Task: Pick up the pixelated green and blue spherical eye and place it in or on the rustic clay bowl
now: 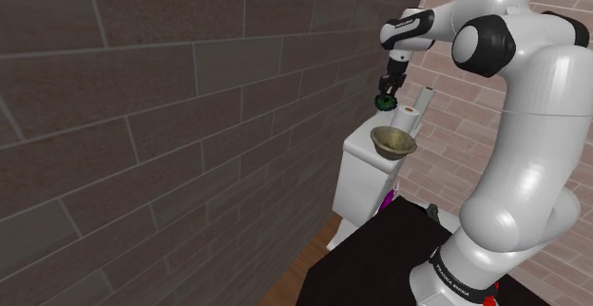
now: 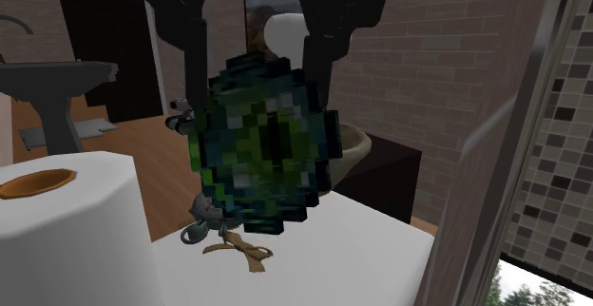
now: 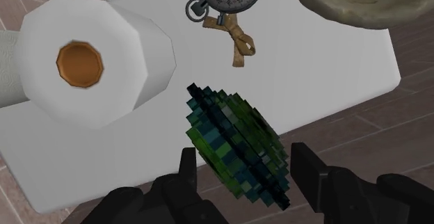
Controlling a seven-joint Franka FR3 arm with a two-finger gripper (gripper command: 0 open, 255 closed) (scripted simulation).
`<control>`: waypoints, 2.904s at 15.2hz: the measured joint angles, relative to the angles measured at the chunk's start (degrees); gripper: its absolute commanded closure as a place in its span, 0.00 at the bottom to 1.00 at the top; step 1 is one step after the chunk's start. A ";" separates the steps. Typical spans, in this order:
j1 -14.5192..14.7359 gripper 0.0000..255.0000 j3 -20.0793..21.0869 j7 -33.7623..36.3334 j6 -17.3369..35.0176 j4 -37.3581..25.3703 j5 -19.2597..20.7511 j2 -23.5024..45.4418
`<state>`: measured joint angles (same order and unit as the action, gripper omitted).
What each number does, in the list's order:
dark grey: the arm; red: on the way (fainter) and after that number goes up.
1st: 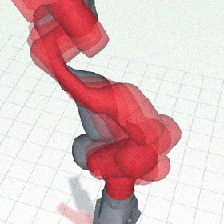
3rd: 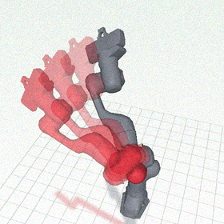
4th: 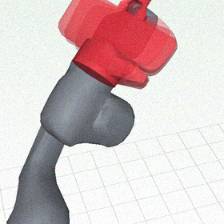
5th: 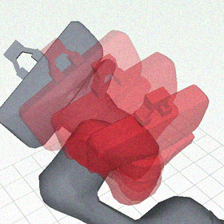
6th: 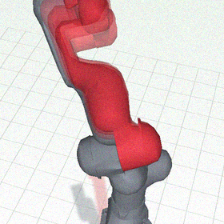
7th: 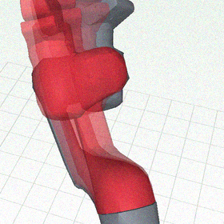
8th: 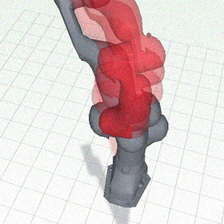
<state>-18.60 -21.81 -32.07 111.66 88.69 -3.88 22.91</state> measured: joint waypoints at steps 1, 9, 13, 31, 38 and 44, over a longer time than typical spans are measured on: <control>0.03 1.00 -0.01 0.06 -0.67 -0.56 0.05 -0.12; -0.16 1.00 -0.25 -0.02 -6.52 -5.66 0.37 -0.94; -0.28 1.00 -0.35 -0.08 -9.11 -8.04 0.46 -1.18; 5.51 1.00 2.40 11.30 -4.69 32.80 14.50 -39.01; 5.37 1.00 2.00 11.76 0.66 37.55 14.74 -38.35; 5.27 1.00 1.61 12.08 5.40 41.26 14.87 -37.29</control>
<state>-13.33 -20.20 -19.99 117.06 129.95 10.99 -14.38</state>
